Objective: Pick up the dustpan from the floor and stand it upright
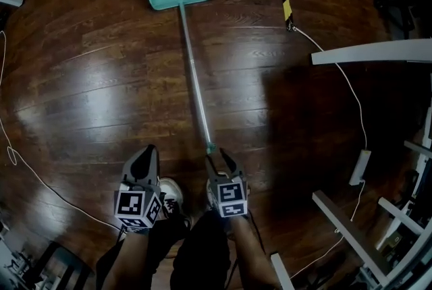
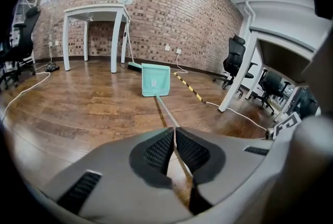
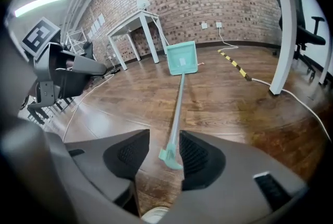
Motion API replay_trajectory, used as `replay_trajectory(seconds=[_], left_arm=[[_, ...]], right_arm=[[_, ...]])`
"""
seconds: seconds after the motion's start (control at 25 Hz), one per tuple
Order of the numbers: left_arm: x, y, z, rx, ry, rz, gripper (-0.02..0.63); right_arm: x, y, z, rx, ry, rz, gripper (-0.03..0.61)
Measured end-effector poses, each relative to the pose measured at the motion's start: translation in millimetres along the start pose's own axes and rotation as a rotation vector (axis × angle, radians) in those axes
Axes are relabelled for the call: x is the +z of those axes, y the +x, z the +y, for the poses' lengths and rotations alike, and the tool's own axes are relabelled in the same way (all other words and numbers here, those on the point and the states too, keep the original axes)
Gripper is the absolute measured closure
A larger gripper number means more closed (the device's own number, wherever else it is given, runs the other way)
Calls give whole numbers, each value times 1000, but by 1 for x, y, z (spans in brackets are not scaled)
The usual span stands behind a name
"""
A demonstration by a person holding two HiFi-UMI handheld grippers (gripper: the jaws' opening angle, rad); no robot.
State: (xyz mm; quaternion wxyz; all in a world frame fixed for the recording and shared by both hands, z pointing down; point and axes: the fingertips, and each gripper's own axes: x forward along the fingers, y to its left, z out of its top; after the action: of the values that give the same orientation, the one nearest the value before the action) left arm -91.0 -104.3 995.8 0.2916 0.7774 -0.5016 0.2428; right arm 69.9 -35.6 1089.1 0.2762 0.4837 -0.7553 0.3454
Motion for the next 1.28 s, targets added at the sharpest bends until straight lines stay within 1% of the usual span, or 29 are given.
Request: replay_trajectory(seconds=[0.04, 0.16, 0.32, 0.48, 0.64, 0.76, 0.8, 0.84, 0.88, 1.08, 1.28], left_arm=[[-8, 5, 0, -4, -1, 5, 594], [-26, 18, 1, -14, 3, 16, 594], [-42, 35, 1, -21, 1, 14, 593], [-60, 47, 4, -29, 0, 29, 594], [-67, 54, 10, -30, -6, 33, 594], [-64, 56, 17, -21, -12, 25, 592], [-65, 57, 19, -15, -14, 28, 592], [-64, 57, 21, -10, -15, 29, 592], [-63, 58, 22, -5, -18, 29, 592], [-52, 54, 23, 6, -43, 18, 592], [-40, 32, 9, 0, -70, 25, 592]], right_arm=[[-7, 7, -2, 8, -12, 12, 382], [-27, 25, -6, 30, -32, 34, 368], [-49, 45, -6, 47, -45, 48, 341], [-72, 64, -6, 18, -75, 88, 341], [-86, 74, -9, -18, -64, 119, 339], [-82, 82, -12, -34, -78, 119, 347], [-81, 84, -13, -41, -89, 123, 407], [-80, 84, -14, -49, -100, 128, 447], [-79, 83, -14, -55, -108, 130, 460], [-63, 71, -11, -65, -109, 109, 460], [-28, 40, -2, -69, -95, 65, 459]])
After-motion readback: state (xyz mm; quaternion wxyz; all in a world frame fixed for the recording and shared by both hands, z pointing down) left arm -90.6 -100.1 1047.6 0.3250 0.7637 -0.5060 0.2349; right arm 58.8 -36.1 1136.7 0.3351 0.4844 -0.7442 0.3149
